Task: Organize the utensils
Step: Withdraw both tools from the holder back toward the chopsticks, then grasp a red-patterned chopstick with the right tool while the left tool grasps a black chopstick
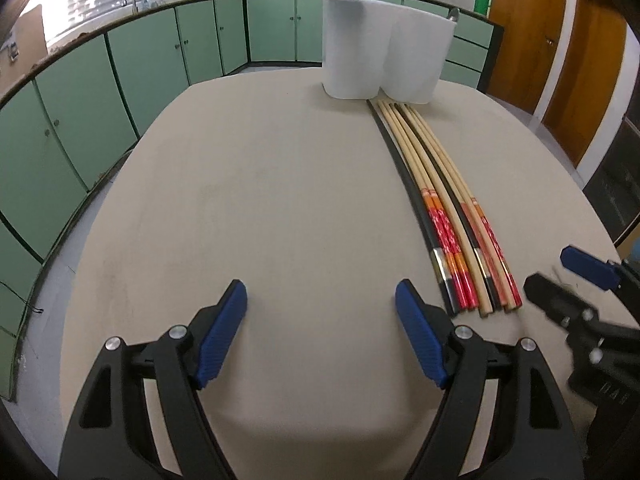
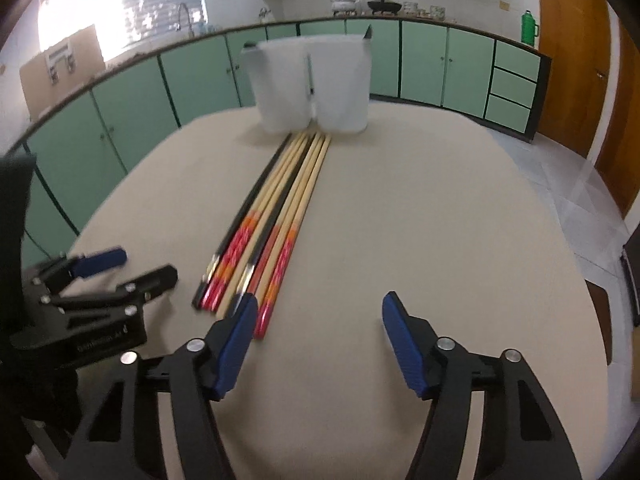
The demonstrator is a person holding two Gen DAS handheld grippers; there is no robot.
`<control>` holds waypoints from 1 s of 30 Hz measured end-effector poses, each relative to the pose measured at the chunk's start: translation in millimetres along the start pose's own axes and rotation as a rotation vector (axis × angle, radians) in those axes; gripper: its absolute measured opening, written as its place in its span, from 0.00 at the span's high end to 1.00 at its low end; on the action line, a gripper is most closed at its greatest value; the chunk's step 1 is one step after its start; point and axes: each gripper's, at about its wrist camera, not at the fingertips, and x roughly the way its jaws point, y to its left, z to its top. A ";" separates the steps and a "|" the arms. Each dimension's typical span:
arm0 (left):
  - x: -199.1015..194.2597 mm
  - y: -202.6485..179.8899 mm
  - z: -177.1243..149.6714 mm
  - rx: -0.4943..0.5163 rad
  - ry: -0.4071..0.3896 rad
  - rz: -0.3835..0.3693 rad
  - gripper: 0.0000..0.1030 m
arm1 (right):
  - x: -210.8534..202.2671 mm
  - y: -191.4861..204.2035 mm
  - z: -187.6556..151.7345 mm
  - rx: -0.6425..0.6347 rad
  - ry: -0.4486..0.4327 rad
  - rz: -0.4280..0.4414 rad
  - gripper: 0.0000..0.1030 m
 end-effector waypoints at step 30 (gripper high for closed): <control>-5.0 -15.9 0.9 0.020 -0.024 -0.049 0.25 | 6.9 7.3 3.9 -0.025 0.027 -0.008 0.93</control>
